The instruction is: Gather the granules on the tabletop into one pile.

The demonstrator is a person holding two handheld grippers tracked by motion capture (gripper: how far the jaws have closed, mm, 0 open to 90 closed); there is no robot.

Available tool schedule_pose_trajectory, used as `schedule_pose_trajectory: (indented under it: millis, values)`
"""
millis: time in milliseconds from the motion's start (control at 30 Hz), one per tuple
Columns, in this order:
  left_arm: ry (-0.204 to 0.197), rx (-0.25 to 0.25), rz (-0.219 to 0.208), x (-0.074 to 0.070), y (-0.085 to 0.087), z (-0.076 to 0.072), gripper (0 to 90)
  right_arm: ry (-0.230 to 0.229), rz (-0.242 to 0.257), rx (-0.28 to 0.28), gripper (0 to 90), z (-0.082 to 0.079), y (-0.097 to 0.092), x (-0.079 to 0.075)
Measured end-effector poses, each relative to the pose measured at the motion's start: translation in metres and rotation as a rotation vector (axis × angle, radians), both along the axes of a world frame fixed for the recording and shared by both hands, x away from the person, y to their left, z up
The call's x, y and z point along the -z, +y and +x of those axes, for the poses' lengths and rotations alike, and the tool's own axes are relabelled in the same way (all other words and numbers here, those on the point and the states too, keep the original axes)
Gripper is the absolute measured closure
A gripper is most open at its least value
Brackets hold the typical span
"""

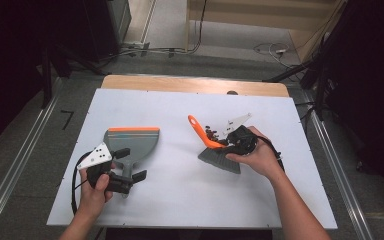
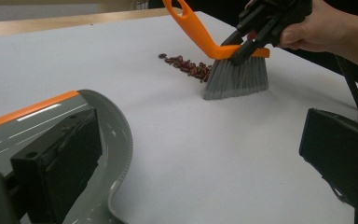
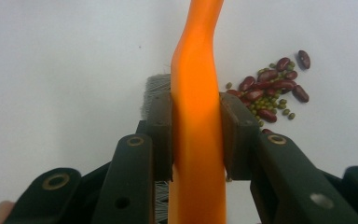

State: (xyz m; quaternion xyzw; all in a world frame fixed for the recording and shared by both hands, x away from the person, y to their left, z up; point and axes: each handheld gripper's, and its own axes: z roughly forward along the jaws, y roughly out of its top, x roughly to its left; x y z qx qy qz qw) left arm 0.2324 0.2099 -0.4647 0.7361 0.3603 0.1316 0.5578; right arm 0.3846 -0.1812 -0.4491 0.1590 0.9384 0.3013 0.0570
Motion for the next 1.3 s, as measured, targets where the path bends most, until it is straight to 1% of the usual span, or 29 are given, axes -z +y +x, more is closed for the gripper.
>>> schedule_pose_trajectory:
  millis: [133,200,233,433,533,633,667,733,833,867,933,1200,1233,1300]
  values:
    - [0.003,0.002,-0.001,0.000,-0.001,0.000,0.0,-0.002,-0.009,0.001,67.1,0.004,0.002,0.000]
    - [0.003,0.002,-0.001,0.000,-0.001,0.000,0.0,-0.006,-0.014,-0.001,67.0,0.008,0.003,-0.001]
    - [0.002,0.002,-0.003,0.000,0.000,0.000,0.0,-0.013,-0.013,0.005,67.1,0.009,0.003,-0.001]
    - [0.000,-0.003,-0.001,0.000,0.001,0.000,0.0,-0.019,-0.019,0.017,67.0,0.017,0.005,-0.002]
    - [0.000,-0.003,-0.004,0.000,0.001,0.000,0.0,-0.022,-0.015,0.022,66.9,0.019,0.006,-0.001]
    - [0.000,-0.001,0.004,0.000,0.001,0.000,0.0,-0.023,-0.017,0.020,66.8,0.023,0.006,-0.001]
    - [0.000,0.000,0.002,0.000,0.000,0.000,0.0,-0.019,-0.021,0.032,66.8,0.023,0.006,-0.001]
    - [0.001,-0.002,0.000,0.000,0.001,0.000,0.0,-0.030,-0.016,0.031,66.8,0.025,0.007,-0.001]
    - [0.000,-0.002,0.001,0.001,0.001,0.000,0.0,-0.025,-0.014,0.033,66.8,0.028,0.007,-0.001]
    - [0.002,-0.005,0.001,0.000,0.002,0.001,0.0,-0.031,-0.014,0.028,66.8,0.029,0.007,-0.001]
    - [0.003,-0.007,0.000,0.000,0.002,0.001,0.0,-0.032,-0.013,0.038,66.9,0.029,0.007,-0.001]
    - [0.003,-0.007,0.002,0.000,0.003,0.001,0.0,-0.056,-0.028,0.038,66.8,0.034,0.011,-0.003]
    - [0.003,-0.007,0.002,0.000,0.003,0.001,0.0,-0.069,-0.031,0.043,66.8,0.035,0.012,-0.004]
    - [0.002,-0.009,0.004,0.000,0.003,0.001,0.0,-0.068,-0.033,0.048,66.8,0.036,0.012,-0.004]
